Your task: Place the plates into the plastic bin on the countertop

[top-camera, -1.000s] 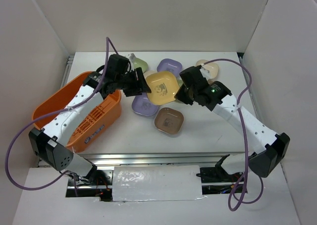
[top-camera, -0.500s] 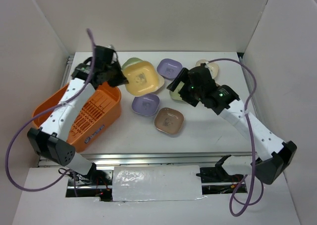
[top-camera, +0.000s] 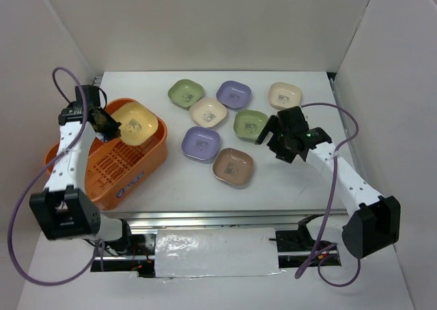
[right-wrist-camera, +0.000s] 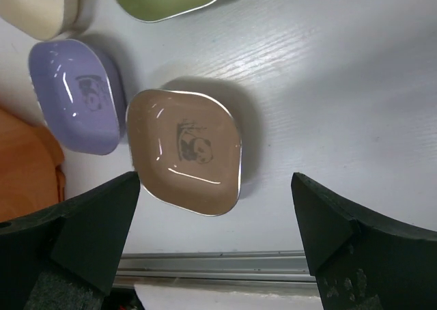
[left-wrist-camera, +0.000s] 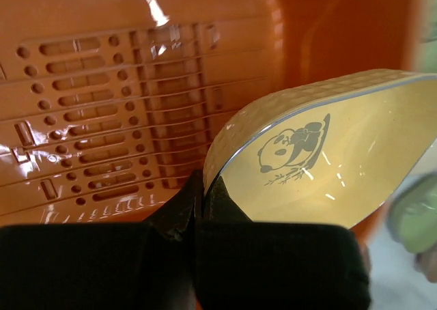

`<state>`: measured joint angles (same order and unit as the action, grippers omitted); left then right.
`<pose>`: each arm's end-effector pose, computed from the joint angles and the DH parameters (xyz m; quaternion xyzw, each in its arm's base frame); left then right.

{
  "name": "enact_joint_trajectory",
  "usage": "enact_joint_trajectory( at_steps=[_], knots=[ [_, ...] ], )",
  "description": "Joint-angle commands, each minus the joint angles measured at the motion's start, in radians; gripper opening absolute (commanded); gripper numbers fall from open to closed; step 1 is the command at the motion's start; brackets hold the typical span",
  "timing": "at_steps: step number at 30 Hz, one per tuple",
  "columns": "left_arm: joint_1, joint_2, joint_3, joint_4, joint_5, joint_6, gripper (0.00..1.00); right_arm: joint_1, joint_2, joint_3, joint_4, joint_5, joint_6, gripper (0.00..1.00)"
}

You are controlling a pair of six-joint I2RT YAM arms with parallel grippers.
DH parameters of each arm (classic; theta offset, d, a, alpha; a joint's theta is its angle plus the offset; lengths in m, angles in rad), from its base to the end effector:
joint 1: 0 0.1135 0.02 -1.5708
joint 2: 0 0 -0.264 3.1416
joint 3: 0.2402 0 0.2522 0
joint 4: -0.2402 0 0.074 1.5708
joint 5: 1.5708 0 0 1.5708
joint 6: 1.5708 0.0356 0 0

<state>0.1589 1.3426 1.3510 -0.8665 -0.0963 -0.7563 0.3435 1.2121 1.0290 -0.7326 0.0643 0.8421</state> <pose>0.2723 0.0471 0.3499 -0.4286 0.8324 -0.0594 0.3463 0.2322 0.0806 0.2882 0.2435 0.9145 0.1544 0.2837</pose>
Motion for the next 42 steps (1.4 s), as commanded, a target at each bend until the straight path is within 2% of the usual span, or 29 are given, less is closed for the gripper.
enact_joint_trajectory(
  at_steps=[1,12,13,16,17,18,19,22,23,25,28,29,34,37,38,40,41,42],
  knots=[
    [0.036,0.058,-0.030,0.053,0.072,0.026,0.00,-0.038,0.020,-0.013,0.082,-0.046,-0.083,1.00],
    [0.111,0.282,-0.018,0.112,-0.023,0.031,0.00,-0.052,0.099,-0.084,0.157,-0.119,-0.132,1.00],
    [0.113,0.315,-0.026,0.118,-0.026,0.031,0.03,-0.051,0.109,-0.084,0.159,-0.120,-0.132,1.00],
    [0.122,0.355,-0.047,0.155,-0.023,0.023,0.19,-0.038,0.127,-0.087,0.167,-0.115,-0.130,1.00],
    [0.122,0.360,-0.049,0.161,-0.023,0.023,0.32,-0.037,0.130,-0.090,0.171,-0.113,-0.132,1.00],
    [0.122,0.363,-0.050,0.178,-0.017,0.025,0.39,-0.032,0.130,-0.101,0.177,-0.113,-0.130,1.00],
    [0.119,0.365,-0.046,0.182,-0.017,0.023,0.53,-0.029,0.135,-0.106,0.185,-0.115,-0.130,1.00],
    [0.110,0.356,-0.004,0.163,-0.028,0.029,0.65,-0.017,0.138,-0.130,0.216,-0.127,-0.130,1.00],
    [0.105,0.348,0.011,0.147,-0.039,0.029,0.80,-0.012,0.142,-0.136,0.220,-0.120,-0.129,1.00],
    [0.082,0.307,0.065,0.094,-0.093,0.037,0.82,0.011,0.161,-0.136,0.217,-0.094,-0.114,1.00],
    [0.041,0.224,0.135,0.037,-0.210,0.043,0.92,0.034,0.187,-0.147,0.223,-0.067,-0.087,0.99],
    [0.030,0.205,0.152,0.002,-0.235,0.040,0.99,0.035,0.205,-0.158,0.229,-0.067,-0.081,0.96],
    [-0.036,0.081,0.230,-0.055,-0.283,0.071,0.99,0.072,0.250,-0.196,0.289,-0.046,-0.035,0.80],
    [-0.086,0.049,0.252,-0.089,-0.238,0.089,0.99,0.094,0.297,-0.205,0.320,-0.060,-0.014,0.63],
    [-0.105,0.044,0.254,-0.091,-0.220,0.100,0.99,0.109,0.306,-0.210,0.326,-0.060,-0.008,0.49],
    [-0.186,0.037,0.252,-0.098,-0.157,0.107,0.99,0.121,0.325,-0.207,0.322,-0.044,0.017,0.31],
    [-0.215,0.035,0.247,-0.092,-0.137,0.112,0.99,0.130,0.325,-0.204,0.317,-0.035,0.025,0.19],
    [-0.243,0.036,0.244,-0.085,-0.100,0.112,0.99,0.143,0.320,-0.204,0.305,-0.028,0.029,0.15]
  ],
)
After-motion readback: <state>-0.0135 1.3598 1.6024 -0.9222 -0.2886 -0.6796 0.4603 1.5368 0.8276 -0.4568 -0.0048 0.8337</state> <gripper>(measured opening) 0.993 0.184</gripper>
